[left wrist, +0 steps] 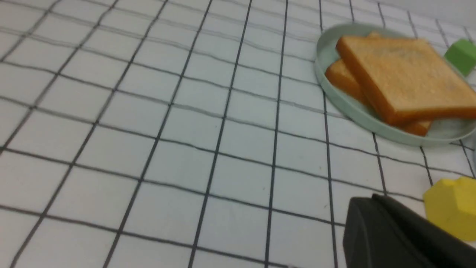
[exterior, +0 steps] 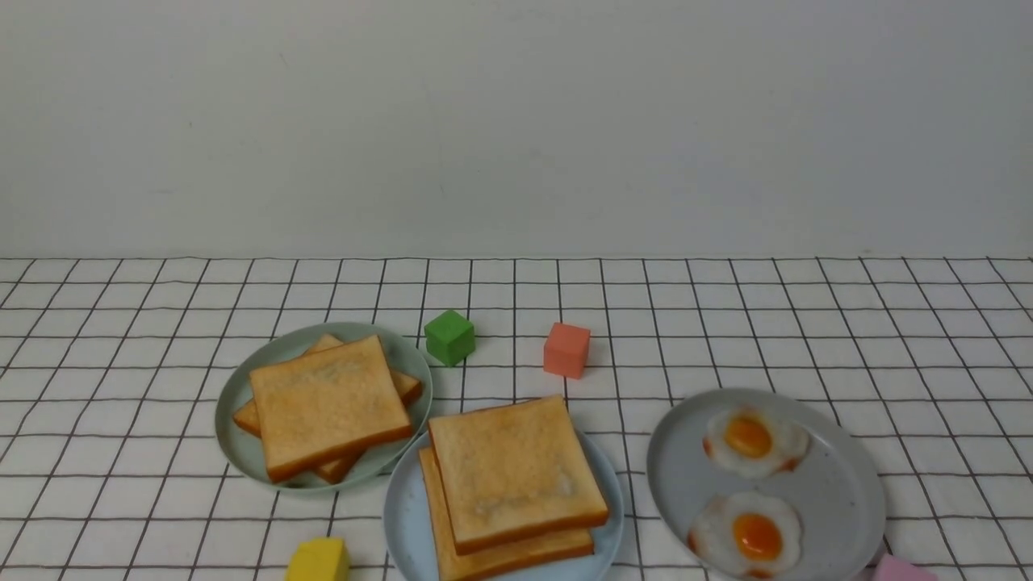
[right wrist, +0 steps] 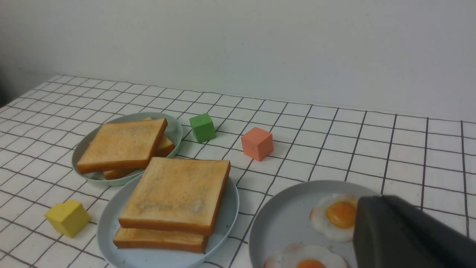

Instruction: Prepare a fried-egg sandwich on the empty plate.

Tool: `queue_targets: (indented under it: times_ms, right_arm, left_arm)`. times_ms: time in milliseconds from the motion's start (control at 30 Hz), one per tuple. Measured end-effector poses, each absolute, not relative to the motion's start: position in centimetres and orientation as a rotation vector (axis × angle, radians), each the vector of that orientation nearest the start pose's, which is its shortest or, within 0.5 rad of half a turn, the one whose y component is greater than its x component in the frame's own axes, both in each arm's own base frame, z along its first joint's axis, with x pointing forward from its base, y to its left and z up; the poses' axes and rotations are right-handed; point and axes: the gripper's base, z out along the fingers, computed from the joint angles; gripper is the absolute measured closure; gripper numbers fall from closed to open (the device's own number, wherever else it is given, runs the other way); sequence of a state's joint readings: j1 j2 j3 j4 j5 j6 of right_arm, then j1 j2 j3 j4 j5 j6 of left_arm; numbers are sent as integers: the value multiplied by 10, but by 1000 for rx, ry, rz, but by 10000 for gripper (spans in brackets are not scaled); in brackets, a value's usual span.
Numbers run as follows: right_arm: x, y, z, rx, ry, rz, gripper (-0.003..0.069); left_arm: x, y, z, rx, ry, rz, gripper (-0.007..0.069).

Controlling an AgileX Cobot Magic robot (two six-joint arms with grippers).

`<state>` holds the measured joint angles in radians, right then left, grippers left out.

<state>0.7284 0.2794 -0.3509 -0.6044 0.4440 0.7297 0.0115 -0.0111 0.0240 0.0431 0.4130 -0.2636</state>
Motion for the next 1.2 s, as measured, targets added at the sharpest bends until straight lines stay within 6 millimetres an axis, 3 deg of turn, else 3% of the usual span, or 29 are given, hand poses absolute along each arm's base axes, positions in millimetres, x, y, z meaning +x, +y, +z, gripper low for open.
queue_targets:
  times_ms: [333,1033,1200]
  right_arm:
    - [67,30,280,-321,1771,423,643]
    - [67,29,278,-313,1785,420,619]
    - [68,22,277,-207,1806,365,611]
  left_arm:
    - [52,-2,168,-141,1897,-175,627]
    - [52,-2,169,-139,1895,-176,613]
    - [52,-2,169,-138,1895,-174,606]
